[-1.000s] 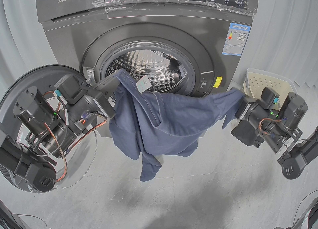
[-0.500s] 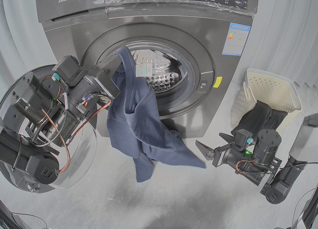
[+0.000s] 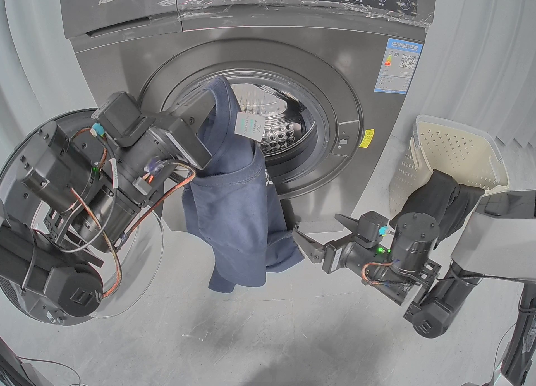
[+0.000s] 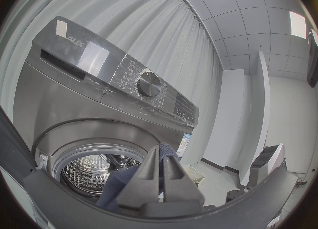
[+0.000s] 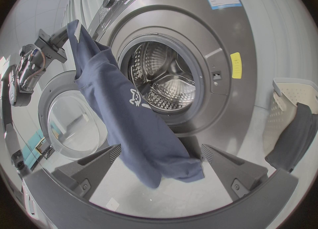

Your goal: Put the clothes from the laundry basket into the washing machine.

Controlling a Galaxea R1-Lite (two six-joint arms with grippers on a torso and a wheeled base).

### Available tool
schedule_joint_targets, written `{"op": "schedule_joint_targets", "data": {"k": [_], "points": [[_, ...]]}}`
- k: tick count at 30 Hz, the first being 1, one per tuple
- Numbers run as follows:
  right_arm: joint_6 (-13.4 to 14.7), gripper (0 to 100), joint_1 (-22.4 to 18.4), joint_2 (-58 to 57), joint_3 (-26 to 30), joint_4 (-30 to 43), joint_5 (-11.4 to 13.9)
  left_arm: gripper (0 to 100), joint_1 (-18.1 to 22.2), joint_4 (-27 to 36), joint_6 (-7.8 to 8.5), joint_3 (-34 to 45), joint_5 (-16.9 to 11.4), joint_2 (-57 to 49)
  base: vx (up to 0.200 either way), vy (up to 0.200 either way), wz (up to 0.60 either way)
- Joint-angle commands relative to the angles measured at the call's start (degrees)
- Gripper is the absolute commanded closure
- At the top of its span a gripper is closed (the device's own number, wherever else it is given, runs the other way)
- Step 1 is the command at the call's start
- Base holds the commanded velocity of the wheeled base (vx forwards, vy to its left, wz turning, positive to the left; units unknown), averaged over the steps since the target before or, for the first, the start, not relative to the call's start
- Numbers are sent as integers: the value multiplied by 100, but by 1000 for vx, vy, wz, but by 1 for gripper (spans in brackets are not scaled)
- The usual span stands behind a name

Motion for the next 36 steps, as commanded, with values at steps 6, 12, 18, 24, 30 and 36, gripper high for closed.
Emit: {"op": "schedule_joint_targets", "data": {"k": [6, 12, 18, 24, 30, 36], "points": [[-144, 0, 469, 1101, -1392, 100, 172, 100, -140, -21, 3, 20, -13, -107, 0, 0, 0], [-232, 0, 548, 1295, -1955, 267, 321, 100, -175, -3, 3, 11, -13, -124, 0, 0, 0], [-267, 0, 521, 1629, -2640, 390, 330, 100, -316, 32, 3, 11, -30, -362, 0, 0, 0], [-276, 0, 478, 1954, -3317, 495, 286, 100, -457, 50, 3, 29, -30, -476, 0, 0, 0], [-276, 0, 381, 2051, -3844, 653, 259, 100, -527, 41, -14, 47, -83, -520, 0, 0, 0], [-276, 0, 381, 2130, -4082, 680, 242, 100, -588, 15, -14, 143, -92, -511, 0, 0, 0]]}}
